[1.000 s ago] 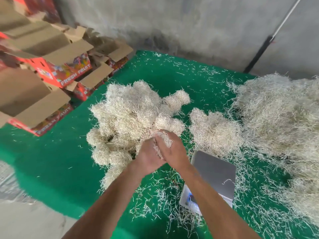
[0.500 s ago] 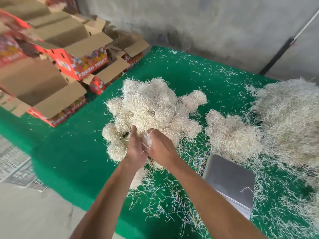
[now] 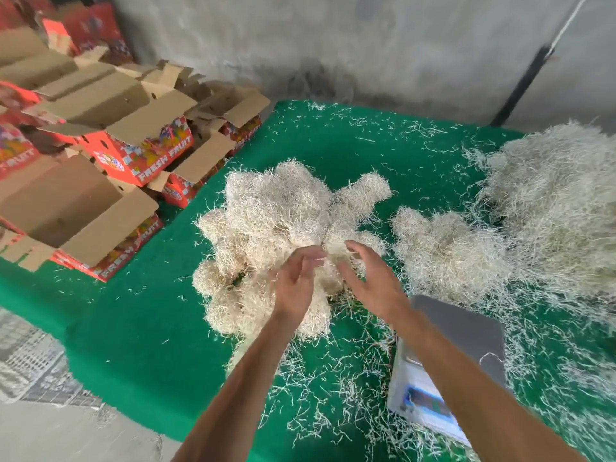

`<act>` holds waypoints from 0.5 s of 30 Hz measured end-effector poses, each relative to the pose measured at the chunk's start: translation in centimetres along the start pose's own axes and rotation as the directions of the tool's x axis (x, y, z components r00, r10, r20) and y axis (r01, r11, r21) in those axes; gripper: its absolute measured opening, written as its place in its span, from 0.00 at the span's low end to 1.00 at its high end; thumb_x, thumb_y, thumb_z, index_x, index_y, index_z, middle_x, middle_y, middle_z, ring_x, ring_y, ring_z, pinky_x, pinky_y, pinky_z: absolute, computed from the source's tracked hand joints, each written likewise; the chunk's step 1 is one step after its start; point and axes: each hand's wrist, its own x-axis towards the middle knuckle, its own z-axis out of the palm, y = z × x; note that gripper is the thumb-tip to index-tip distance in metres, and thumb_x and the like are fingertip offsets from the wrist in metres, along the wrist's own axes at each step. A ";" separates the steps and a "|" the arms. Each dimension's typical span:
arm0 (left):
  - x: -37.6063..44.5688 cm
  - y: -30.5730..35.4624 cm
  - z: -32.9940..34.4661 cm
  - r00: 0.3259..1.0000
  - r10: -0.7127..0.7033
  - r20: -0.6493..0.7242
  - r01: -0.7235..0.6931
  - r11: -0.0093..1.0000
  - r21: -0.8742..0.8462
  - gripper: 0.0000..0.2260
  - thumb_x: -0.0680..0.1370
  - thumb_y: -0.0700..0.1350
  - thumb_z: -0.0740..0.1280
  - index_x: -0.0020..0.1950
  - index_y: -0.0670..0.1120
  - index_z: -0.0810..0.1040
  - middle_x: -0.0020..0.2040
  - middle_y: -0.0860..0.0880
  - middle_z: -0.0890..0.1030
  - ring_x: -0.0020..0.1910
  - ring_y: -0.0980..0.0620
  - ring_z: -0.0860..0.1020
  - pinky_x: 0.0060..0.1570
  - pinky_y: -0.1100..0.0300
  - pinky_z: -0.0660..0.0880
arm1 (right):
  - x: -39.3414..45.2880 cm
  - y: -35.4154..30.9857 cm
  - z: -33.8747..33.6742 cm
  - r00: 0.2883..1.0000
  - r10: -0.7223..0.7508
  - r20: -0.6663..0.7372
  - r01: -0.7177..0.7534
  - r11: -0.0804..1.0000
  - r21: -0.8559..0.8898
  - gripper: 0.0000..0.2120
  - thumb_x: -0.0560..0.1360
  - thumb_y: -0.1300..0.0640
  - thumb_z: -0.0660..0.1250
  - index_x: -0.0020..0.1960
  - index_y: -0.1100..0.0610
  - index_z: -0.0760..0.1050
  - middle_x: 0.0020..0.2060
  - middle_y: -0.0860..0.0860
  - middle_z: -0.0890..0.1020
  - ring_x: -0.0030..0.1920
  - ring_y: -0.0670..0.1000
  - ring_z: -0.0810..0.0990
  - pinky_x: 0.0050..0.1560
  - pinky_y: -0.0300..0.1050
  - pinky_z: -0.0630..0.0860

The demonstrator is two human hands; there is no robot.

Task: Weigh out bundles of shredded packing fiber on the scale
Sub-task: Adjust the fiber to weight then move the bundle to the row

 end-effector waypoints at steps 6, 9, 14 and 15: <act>1.9 1.7 11.2 0.969 0.023 0.246 -0.011 0.999 -0.052 0.09 0.84 0.47 0.61 0.58 0.49 0.80 0.56 0.51 0.84 0.53 0.55 0.83 0.54 0.55 0.81 | -2.1 7.1 -8.6 0.968 0.189 -0.163 -0.171 0.978 0.117 0.28 0.82 0.40 0.64 0.79 0.48 0.64 0.76 0.46 0.71 0.73 0.46 0.71 0.73 0.58 0.72; 3.1 2.5 17.0 0.935 0.036 0.353 -0.035 0.999 -0.009 0.09 0.84 0.49 0.62 0.58 0.50 0.80 0.55 0.55 0.84 0.55 0.57 0.82 0.55 0.57 0.80 | -2.8 11.3 -12.7 0.938 0.254 -0.237 -0.244 0.967 0.070 0.28 0.83 0.41 0.63 0.79 0.51 0.64 0.76 0.48 0.71 0.73 0.48 0.70 0.74 0.57 0.70; 5.9 3.0 25.7 0.883 -0.018 0.468 -0.058 0.987 0.147 0.10 0.82 0.50 0.65 0.64 0.57 0.74 0.58 0.67 0.75 0.56 0.71 0.73 0.48 0.75 0.69 | -1.8 17.8 -16.7 0.908 0.273 -0.318 -0.339 0.924 -0.175 0.33 0.81 0.39 0.66 0.80 0.54 0.64 0.78 0.55 0.68 0.76 0.56 0.66 0.75 0.60 0.67; 6.6 2.6 27.1 0.866 -0.045 0.499 -0.037 0.988 0.152 0.10 0.83 0.52 0.64 0.65 0.59 0.73 0.59 0.68 0.74 0.56 0.73 0.72 0.51 0.73 0.69 | -1.2 18.9 -16.7 0.908 0.299 -0.293 -0.367 0.905 -0.213 0.37 0.80 0.36 0.66 0.81 0.51 0.61 0.81 0.54 0.63 0.78 0.57 0.64 0.76 0.61 0.66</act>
